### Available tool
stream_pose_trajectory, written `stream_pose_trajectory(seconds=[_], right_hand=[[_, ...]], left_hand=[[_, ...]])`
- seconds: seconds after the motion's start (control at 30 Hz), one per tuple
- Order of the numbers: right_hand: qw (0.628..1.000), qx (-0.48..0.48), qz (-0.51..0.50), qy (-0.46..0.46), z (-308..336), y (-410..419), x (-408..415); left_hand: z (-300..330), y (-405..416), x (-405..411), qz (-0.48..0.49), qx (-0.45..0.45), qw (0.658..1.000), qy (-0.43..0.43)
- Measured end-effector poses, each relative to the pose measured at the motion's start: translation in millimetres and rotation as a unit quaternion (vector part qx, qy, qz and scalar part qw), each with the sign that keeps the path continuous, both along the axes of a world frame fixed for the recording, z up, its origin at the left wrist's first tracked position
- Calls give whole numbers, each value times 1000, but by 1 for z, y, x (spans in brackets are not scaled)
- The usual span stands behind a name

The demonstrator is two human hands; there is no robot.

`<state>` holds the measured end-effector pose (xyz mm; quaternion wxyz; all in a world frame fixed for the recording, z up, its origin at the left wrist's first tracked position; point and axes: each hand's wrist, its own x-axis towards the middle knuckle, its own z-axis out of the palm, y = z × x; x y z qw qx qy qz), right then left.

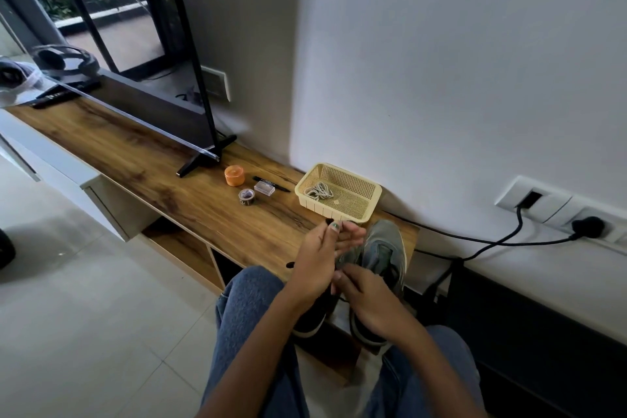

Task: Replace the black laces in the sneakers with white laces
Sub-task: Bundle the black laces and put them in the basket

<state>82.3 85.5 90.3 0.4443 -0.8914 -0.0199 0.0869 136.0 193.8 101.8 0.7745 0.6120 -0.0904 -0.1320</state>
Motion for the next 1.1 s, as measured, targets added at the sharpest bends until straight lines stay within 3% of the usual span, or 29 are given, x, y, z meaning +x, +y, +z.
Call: stream_pose_trajectory(seconds=[0.13,0.27,0.47,0.53,0.73,0.8,0.93,1.03,1.1], right_hand=[[998,-61,10,-33,27,-9,5],[995,-88,16,-48,46,-25,8],[997,8,-35,-70,45,-40,20],[994,39,-59,-78,36,-38,22],[996,79,-44,-16,11,-15,5],[998,64,-12,16,2,-9,-2],[999,15,25,17,10,-7,-7],[1000,-15,5,-17,29,-15,-2],[998,-29,-9,-48,42,-22,1]], left_hand=[[-15,7,-2,-40,234,965,-114],[-7,10,-9,-94,263,957,-84],[13,12,-21,-187,146,971,36],[17,10,-22,-194,68,976,78],[17,4,-14,-94,-205,961,158],[18,3,-10,-77,-224,961,147],[14,2,-6,-56,-45,997,32],[8,8,-8,-56,128,988,-62],[9,11,-12,-69,194,976,-77]])
